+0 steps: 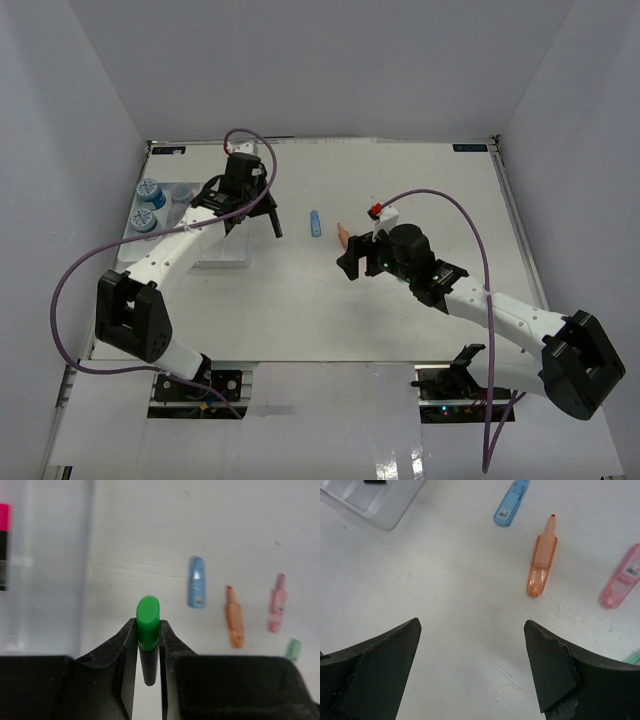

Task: Sort the stationery into containers
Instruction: Place the pen in the storage box.

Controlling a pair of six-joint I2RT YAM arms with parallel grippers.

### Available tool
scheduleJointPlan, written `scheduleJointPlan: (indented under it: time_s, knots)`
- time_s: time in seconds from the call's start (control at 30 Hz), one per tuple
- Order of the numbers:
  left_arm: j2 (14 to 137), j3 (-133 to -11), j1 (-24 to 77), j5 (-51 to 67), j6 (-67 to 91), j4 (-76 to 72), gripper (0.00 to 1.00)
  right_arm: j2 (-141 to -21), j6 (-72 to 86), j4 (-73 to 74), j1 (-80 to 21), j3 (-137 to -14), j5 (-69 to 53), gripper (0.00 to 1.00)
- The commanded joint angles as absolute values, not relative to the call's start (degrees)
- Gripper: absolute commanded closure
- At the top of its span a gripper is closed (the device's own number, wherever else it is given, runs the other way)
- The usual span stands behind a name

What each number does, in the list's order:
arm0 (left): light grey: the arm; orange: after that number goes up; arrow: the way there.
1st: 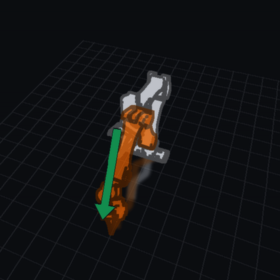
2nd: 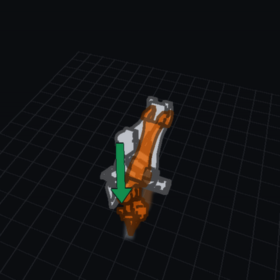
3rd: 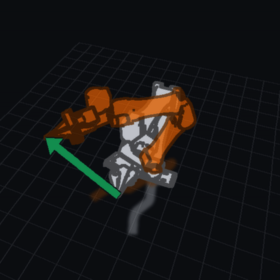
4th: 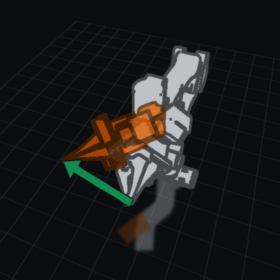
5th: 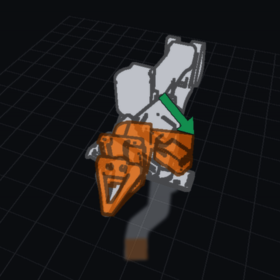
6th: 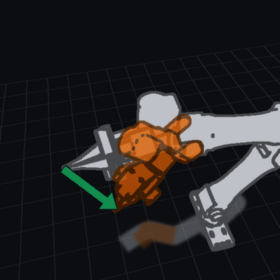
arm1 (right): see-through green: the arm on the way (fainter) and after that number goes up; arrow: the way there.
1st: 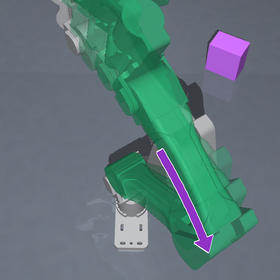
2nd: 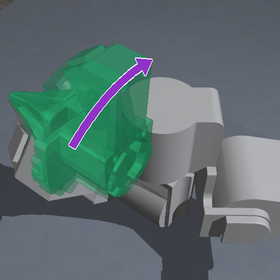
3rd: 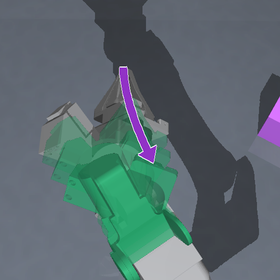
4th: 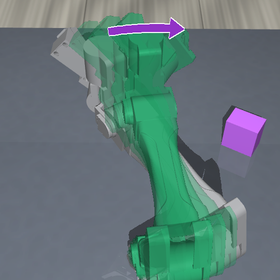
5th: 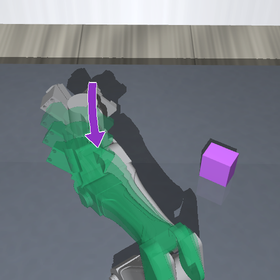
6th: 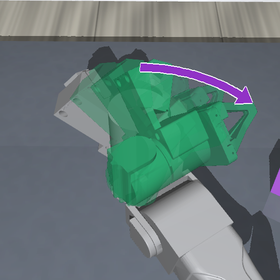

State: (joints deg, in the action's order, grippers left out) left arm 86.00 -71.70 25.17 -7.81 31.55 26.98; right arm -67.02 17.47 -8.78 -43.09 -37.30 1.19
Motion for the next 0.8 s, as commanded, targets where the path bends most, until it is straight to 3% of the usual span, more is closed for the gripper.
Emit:
scheduleJointPlan:
  time_s: [0.0, 0.3, 0.53, 0.63, 0.73, 0.77]
  knots:
    - [87.70, -75.49, 19.26, -13.51, 23.04, 34.97, 0.76, -62.68, 14.07, -6.51, -42.72, -34.55, 4.48, 0.10]
    - [99.21, -82.17, 4.67, -17.50, 12.49, 39.11, 0.76, -56.26, 12.31, -3.69, -42.54, -28.05, 5.27, 0.10]
    - [108.18, -89.47, 2.02, -18.99, 7.56, 39.81, 0.74, -53.62, 11.34, -3.34, -42.28, -26.19, 5.62, 0.10]
    - [111.26, -91.66, 1.67, -18.19, 7.21, 39.90, 0.65, -52.91, 10.90, -3.25, -42.10, -25.84, 5.98, 0.10]
    - [112.24, -92.90, 1.76, -15.04, 8.26, 39.99, 0.50, -52.47, 10.72, -2.81, -41.84, -25.84, 6.42, 0.10]
    - [111.89, -92.99, 1.67, -13.29, 8.61, 39.99, 0.41, -52.38, 10.64, -2.81, -41.84, -25.84, 6.42, 0.10]
